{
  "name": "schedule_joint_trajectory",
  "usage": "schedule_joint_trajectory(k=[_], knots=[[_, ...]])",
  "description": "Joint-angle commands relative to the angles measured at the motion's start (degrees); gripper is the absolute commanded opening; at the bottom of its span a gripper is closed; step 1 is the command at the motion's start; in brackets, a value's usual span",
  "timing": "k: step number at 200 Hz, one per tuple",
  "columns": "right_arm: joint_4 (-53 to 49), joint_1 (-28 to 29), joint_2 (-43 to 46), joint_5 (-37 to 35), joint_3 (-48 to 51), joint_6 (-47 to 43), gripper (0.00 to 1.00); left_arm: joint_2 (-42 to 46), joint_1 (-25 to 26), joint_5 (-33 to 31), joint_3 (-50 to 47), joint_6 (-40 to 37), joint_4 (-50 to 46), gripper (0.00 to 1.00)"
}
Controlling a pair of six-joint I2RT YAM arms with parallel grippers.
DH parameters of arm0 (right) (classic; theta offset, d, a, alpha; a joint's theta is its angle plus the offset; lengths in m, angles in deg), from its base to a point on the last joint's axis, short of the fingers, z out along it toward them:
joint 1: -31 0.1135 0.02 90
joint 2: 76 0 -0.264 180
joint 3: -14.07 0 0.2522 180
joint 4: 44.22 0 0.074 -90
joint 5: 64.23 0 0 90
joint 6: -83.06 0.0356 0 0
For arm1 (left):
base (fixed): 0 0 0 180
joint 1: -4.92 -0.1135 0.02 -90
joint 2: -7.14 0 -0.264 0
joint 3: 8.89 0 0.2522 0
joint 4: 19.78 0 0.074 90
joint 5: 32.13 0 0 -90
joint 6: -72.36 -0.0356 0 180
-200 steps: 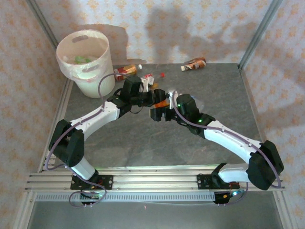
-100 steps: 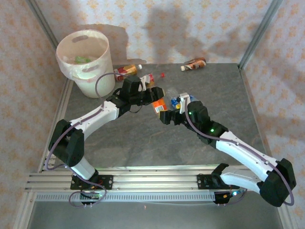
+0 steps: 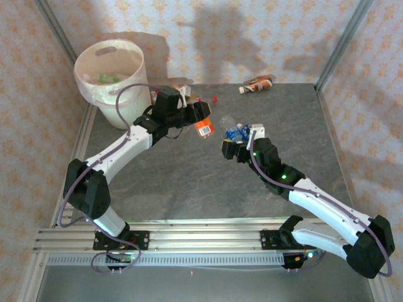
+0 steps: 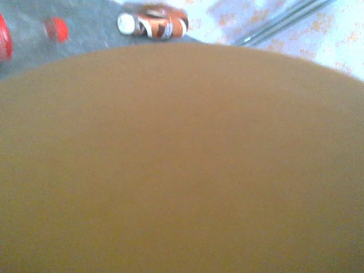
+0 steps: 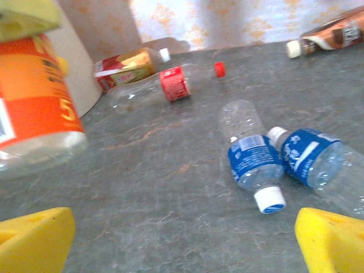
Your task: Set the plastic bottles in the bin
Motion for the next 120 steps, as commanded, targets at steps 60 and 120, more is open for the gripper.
schedule_joint_trajectory(k=[60,120], knots=[[-3.8,0.4,-1.4,-14.1,-0.6,6.6,0.99,4.6,-3.8,-13.6,11.4,-10.0,-11.6,0.51],[-3.9,0.2,-1.8,-16.9,-0.8,8.5,0.99,4.5,-8.0,-21.5,24.2,-18.4,-16.5,0.51]])
